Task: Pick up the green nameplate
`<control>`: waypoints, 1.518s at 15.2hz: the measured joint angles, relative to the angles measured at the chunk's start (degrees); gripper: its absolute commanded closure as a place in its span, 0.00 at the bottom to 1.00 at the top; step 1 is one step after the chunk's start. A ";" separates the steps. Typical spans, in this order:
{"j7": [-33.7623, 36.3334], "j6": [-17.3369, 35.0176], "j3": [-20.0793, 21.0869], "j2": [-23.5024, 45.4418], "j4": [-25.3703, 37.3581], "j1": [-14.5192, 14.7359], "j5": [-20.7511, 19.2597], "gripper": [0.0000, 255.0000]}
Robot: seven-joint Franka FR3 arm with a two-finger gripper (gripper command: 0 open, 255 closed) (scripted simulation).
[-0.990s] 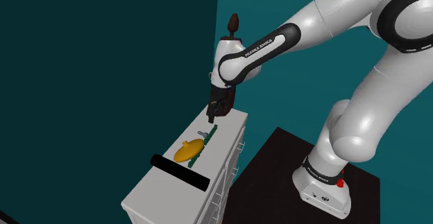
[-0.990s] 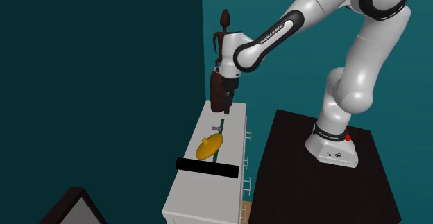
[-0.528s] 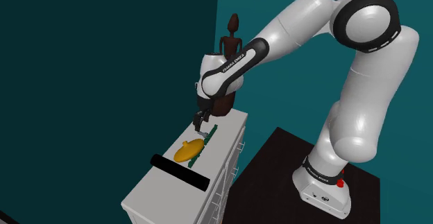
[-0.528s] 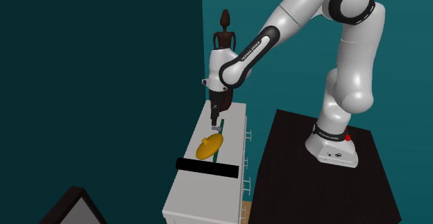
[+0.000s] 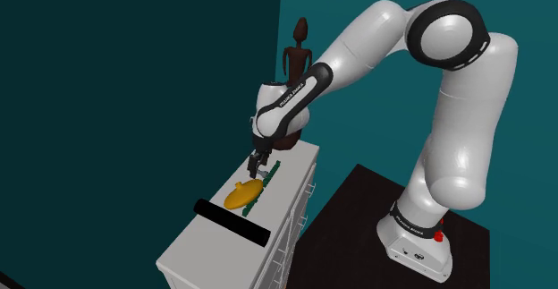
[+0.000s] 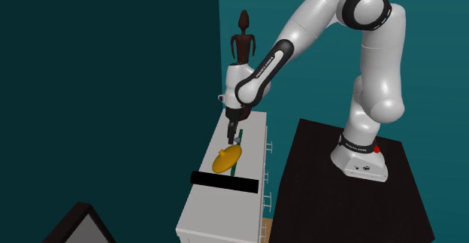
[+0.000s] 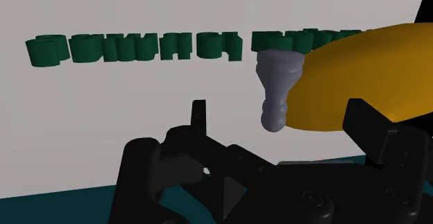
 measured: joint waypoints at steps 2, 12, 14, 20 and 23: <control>-0.07 0.39 0.07 0.40 0.03 0.03 0.11 1.00; 0.05 0.12 0.03 0.20 0.12 0.06 0.00 1.00; 0.46 -0.91 -0.10 -0.73 0.24 0.11 -0.34 1.00; 2.04 -5.13 -0.50 -4.75 0.53 0.26 -1.65 1.00; 2.65 -7.31 -0.70 -6.67 0.84 0.22 -2.24 1.00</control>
